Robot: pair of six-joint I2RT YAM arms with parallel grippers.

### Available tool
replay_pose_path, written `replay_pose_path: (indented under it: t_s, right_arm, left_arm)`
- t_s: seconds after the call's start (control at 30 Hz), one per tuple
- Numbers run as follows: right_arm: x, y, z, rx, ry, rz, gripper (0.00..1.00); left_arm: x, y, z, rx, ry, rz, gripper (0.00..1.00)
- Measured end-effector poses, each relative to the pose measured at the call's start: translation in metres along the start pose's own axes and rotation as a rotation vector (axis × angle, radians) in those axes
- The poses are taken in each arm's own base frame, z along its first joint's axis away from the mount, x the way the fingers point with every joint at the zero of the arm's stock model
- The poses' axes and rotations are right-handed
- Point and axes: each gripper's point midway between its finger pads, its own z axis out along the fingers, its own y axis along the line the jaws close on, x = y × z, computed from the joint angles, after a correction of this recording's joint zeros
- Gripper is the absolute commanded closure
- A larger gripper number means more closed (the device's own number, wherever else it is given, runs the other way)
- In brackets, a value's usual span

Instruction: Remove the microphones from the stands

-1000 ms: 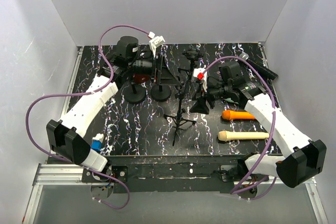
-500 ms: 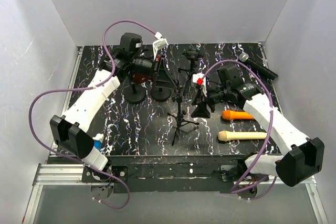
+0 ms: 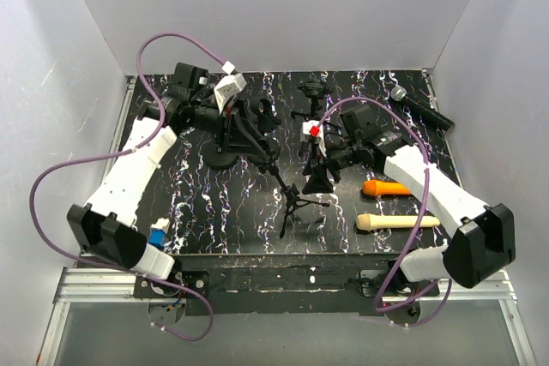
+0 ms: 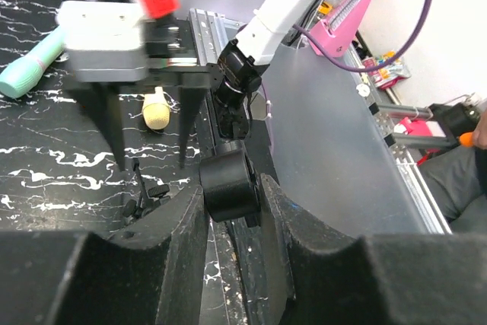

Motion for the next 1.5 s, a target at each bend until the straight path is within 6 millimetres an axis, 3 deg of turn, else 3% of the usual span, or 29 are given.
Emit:
replay_pose_path:
  t_s: [0.2, 0.53, 0.93, 1.13, 1.17, 1.33, 1.5]
  right_arm:
    - [-0.002, -0.005, 0.012, -0.023, -0.006, 0.039, 0.31]
    - [-0.01, 0.005, 0.029, -0.132, 0.011, 0.023, 0.37]
    - [0.002, 0.016, 0.03, -0.185, 0.067, 0.017, 0.65]
    - [0.001, 0.012, 0.033, -0.167, 0.073, -0.017, 0.96]
    - [0.0, 0.012, 0.033, -0.16, 0.075, -0.034, 0.98]
    - [-0.001, 0.013, 0.033, -0.064, 0.065, -0.236, 0.99]
    - [0.002, 0.012, 0.033, 0.128, -0.031, -0.824, 0.99]
  left_arm:
    - [0.006, -0.033, -0.003, -0.014, -0.004, 0.14, 1.0]
    - [0.006, -0.031, -0.003, -0.027, 0.017, 0.242, 1.0]
    - [0.006, -0.028, -0.004, -0.031, 0.02, 0.297, 1.0]
    - [0.006, -0.028, -0.005, -0.04, 0.024, 0.308, 1.0]
    - [0.006, -0.029, -0.005, -0.045, 0.024, 0.308, 1.0]
    - [0.009, -0.033, -0.007, -0.066, 0.01, 0.31, 1.0]
    - [0.009, -0.032, -0.007, -0.083, -0.002, 0.301, 1.0]
